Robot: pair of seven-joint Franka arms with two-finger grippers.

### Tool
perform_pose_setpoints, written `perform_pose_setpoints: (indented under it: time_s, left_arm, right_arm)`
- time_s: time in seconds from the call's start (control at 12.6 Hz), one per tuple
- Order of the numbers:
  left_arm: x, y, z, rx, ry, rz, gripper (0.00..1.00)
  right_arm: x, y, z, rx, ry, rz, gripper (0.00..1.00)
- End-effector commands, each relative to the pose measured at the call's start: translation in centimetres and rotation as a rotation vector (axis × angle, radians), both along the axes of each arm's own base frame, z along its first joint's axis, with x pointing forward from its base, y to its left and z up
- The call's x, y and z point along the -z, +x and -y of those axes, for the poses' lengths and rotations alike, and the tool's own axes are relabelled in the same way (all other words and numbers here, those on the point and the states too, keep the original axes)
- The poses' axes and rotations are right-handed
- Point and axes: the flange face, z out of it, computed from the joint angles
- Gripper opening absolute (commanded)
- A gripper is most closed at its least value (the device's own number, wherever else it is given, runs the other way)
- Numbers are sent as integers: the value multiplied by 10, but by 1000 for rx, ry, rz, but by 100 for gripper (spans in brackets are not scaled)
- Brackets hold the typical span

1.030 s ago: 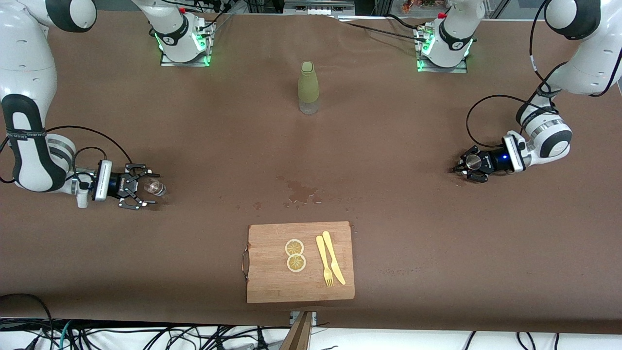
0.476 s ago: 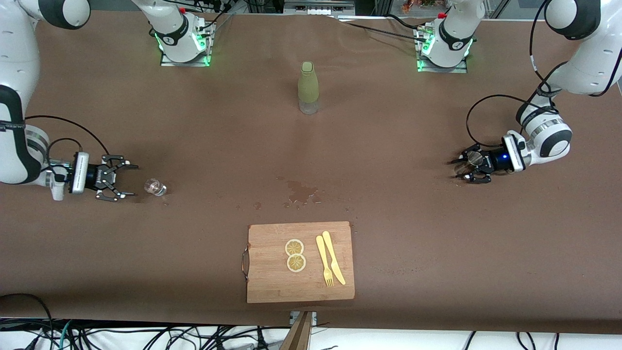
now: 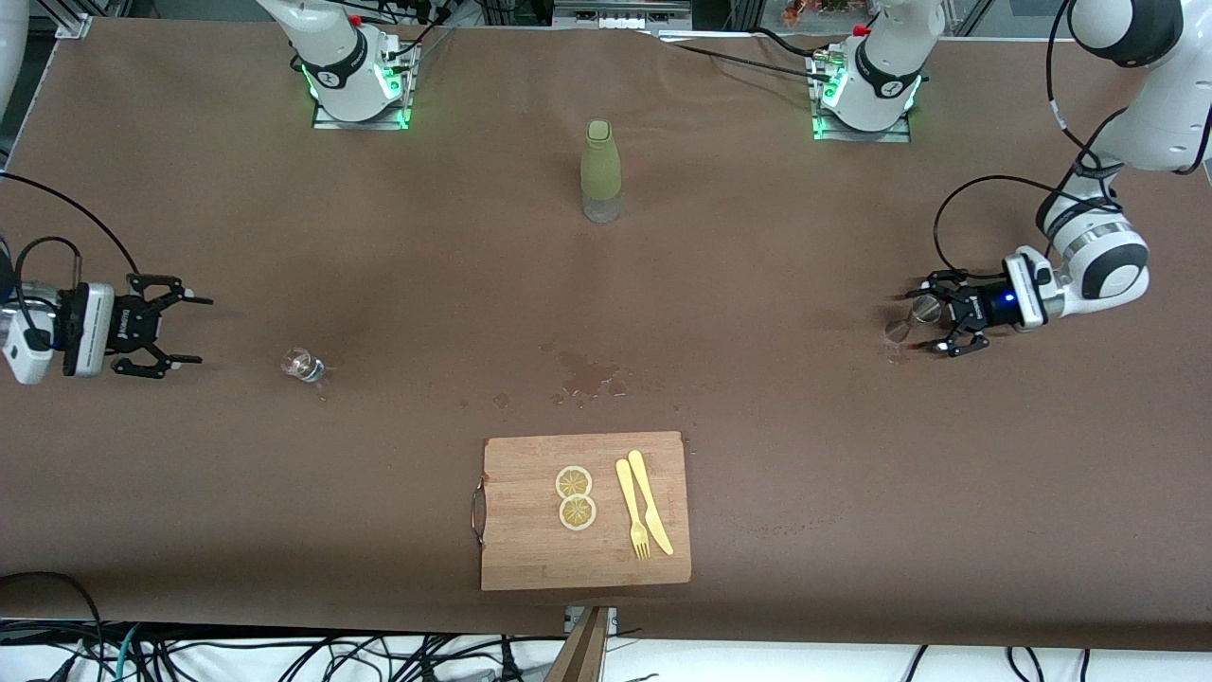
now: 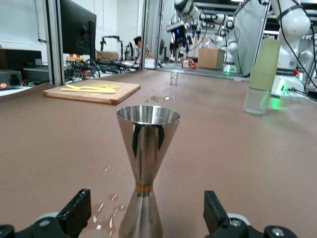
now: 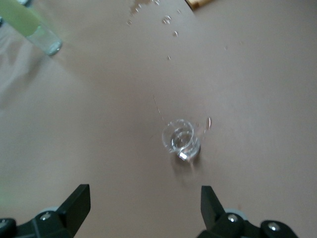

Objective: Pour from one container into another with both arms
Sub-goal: 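Open both grippers, releasing the cup and jigger on the table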

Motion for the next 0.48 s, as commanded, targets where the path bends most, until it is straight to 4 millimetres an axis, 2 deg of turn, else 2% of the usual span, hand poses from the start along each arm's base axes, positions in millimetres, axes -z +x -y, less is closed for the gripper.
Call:
perform_pose_setpoints:
  time_s: [0.0, 0.16, 0.4]
  left_arm:
    - [-39, -5, -31, 21, 48, -51, 100]
    - [-66, -5, -49, 18, 88, -125, 100]
    - [-120, 10, -68, -4, 166, -226, 100]
  right_arm:
    - [-56, -5, -36, 131, -128, -90, 99]
    - [-90, -3, -72, 205, -243, -138, 99]
    - [-132, -6, -118, 346, -407, -178, 99]
